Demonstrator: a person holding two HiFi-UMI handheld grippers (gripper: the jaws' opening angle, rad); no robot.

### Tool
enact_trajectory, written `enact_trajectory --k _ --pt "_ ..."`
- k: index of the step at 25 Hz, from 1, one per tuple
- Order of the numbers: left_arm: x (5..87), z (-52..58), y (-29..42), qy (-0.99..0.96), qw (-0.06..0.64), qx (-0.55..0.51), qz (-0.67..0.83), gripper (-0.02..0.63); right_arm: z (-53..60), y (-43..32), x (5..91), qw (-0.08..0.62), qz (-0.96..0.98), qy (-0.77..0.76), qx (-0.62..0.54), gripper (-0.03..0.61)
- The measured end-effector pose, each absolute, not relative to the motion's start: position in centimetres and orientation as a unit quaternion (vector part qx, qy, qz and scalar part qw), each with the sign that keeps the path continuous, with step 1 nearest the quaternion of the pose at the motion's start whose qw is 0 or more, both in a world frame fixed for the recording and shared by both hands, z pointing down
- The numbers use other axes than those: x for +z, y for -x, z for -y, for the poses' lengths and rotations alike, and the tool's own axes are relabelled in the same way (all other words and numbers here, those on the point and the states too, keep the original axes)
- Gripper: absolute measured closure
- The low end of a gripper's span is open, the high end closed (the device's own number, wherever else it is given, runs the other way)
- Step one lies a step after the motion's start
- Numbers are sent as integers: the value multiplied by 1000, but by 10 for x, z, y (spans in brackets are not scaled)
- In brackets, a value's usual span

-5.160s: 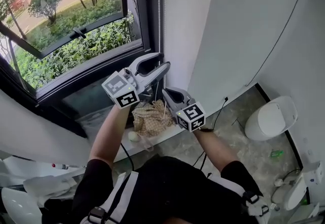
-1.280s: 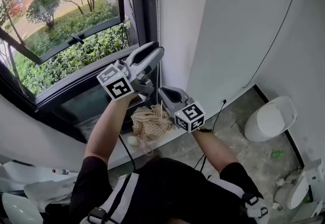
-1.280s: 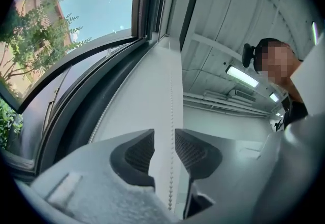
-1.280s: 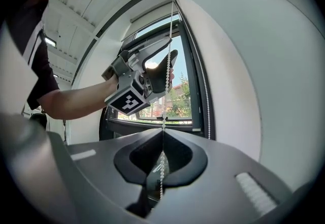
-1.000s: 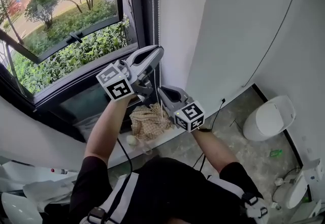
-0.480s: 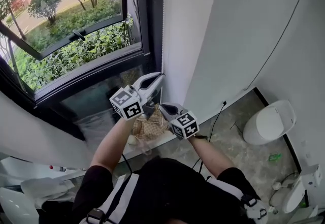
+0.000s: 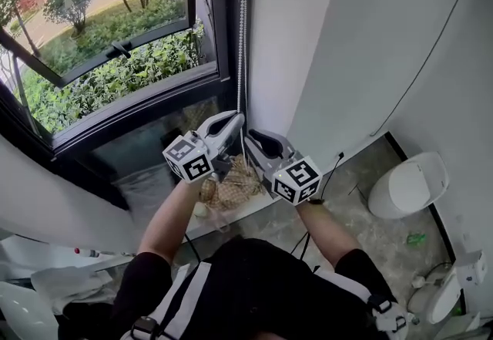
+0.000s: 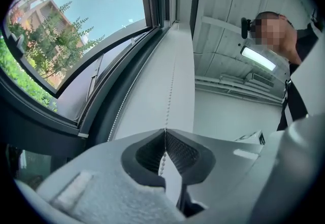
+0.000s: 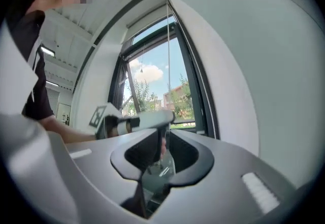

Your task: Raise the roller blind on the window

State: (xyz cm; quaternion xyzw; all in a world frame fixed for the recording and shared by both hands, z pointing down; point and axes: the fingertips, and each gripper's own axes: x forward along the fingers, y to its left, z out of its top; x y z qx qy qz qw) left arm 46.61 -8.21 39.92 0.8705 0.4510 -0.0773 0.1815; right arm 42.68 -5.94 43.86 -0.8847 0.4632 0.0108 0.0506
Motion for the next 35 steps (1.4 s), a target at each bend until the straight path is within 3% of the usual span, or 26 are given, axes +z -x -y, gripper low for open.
enact_trajectory --k 7,15,19,29,35 --pt "399 83 -460 -871 168 -77 -455 604 69 -441 333 62 -452 882 113 494" --pt "401 81 -444 -870 154 -80 -461 604 86 -450 280 55 -453 877 148 482" --pt "398 75 -436 -869 149 -82 -464 604 87 -448 270 46 -439 883 161 558" --pt "427 68 -437 -875 131 -47 -464 604 79 -444 290 -17 -405 894 191 561" --pt "551 69 -429 -882 76 101 -454 604 81 -447 419 -26 -418 906 60 561"
